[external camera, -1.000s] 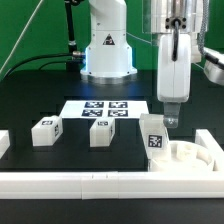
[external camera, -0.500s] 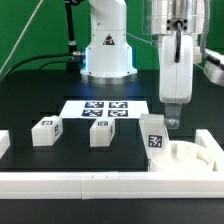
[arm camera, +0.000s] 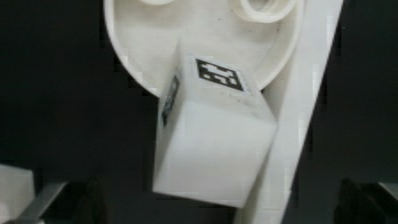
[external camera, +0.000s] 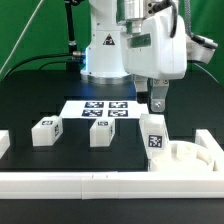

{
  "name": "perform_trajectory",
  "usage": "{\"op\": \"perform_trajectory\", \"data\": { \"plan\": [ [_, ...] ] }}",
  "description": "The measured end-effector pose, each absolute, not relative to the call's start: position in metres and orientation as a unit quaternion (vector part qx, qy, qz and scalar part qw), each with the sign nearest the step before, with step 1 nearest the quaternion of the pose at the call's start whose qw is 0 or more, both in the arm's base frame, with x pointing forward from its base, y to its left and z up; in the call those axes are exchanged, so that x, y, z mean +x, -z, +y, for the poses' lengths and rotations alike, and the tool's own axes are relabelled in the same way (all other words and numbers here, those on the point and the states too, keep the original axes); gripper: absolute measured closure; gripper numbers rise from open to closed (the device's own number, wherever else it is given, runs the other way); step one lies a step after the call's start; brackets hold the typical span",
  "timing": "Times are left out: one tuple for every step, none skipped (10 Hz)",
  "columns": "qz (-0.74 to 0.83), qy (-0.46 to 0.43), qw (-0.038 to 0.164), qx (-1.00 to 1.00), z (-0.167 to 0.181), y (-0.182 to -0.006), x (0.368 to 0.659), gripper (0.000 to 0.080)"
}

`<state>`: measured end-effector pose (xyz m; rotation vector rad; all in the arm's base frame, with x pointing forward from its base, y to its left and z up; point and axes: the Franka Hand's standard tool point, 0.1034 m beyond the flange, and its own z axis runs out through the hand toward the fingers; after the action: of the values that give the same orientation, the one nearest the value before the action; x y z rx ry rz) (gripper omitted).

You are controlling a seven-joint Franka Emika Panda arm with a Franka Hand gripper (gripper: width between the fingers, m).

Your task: Assemble stool

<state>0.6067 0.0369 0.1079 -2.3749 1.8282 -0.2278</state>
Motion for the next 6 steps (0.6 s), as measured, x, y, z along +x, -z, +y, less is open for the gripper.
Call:
{"op": "perform_trajectory", "data": {
  "plan": [
    [0.578, 0.078, 0.065, -0.81, 0.037, -0.108, 0.607, 0.015],
    [0.547, 0.08, 0.062, -0.831, 0.037, -0.108, 0.607, 0.015],
    [0.524, 0.082, 0.059, -0.845, 0.036, -0.107, 0.606, 0.015],
    [0.445, 0.098, 0.053, -0.889, 0.021, -0.106, 0.602, 0.015],
    [0.382, 0.098, 0.045, -0.918, -0.002, -0.101, 0.59, 0.015],
    [0.324, 0.095, 0.039, -0.94, -0.024, -0.097, 0.581, 0.015]
  ]
}}
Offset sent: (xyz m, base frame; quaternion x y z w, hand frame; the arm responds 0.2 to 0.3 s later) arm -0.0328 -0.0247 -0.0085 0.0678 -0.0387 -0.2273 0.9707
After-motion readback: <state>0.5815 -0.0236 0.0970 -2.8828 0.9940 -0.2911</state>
